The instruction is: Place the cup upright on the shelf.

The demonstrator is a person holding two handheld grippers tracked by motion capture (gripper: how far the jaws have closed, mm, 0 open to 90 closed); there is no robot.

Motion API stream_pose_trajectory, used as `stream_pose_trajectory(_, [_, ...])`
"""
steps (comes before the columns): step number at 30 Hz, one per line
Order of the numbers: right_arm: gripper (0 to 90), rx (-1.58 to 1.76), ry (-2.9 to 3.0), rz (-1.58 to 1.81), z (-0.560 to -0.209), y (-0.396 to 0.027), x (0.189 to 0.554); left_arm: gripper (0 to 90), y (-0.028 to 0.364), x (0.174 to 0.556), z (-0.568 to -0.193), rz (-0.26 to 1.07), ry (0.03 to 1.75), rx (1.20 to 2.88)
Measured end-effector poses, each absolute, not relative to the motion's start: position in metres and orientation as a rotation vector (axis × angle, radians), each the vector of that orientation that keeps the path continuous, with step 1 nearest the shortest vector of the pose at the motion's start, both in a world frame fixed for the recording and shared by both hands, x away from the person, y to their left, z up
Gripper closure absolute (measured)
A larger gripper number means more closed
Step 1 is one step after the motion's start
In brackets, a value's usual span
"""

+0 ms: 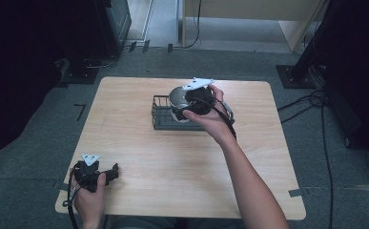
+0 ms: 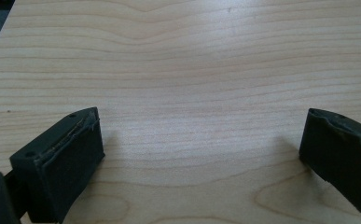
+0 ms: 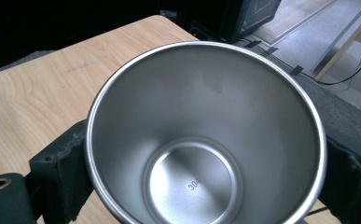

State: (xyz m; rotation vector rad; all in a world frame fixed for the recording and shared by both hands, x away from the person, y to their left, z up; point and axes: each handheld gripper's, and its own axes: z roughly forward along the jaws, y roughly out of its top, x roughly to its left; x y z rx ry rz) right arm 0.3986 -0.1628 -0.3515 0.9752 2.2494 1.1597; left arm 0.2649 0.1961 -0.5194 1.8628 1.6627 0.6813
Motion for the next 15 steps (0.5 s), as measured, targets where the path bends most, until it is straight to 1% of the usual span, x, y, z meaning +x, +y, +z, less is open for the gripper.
stream_pose_trajectory(5, [6.2,0.988,2.254,1.142,-0.354,-0.161,0.413,0.0,0.196,0.265,-0.519,0.681,1.663,1.862])
stream_pose_trajectory(15, [6.2,1.0,2.246,1.12,-0.354,-0.162,0.431,0.0,0.196,0.265,-0.519,0.68,1.663,1.865])
